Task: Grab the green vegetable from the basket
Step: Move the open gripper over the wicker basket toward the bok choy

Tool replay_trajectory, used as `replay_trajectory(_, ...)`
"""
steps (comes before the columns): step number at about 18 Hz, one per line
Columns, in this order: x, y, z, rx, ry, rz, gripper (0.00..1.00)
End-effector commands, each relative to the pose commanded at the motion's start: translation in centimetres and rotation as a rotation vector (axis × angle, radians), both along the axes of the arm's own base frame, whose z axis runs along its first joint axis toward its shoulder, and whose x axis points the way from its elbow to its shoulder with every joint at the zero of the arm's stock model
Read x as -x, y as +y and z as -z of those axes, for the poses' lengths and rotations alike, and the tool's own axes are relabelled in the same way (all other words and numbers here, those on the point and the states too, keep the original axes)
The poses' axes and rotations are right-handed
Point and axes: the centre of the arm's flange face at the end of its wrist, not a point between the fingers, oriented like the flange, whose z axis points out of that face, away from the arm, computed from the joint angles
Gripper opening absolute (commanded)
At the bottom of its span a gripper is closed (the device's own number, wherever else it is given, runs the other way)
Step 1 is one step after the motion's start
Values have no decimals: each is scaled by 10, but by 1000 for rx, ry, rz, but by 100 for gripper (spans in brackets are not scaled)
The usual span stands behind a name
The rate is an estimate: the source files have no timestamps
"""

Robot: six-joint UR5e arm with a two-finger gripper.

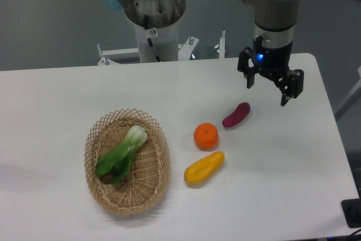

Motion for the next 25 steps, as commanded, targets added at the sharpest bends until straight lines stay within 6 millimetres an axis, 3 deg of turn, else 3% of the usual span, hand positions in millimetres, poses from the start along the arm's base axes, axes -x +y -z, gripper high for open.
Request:
replay_trajectory(8,-7,4,-2,-2,-1,11,100)
replay_trajectory(11,-19,2,21,-1,-35,7,100)
replay_trajectory(13,-23,2,24,-30,-51,-114,100)
replay_trajectory(20,-70,59,31,-77,-94,-242,100)
replay_trajectory(22,-92,85,32,-98,-100,-248,100)
replay_trajectory(25,-111,116,51,-137,-127,-367,100)
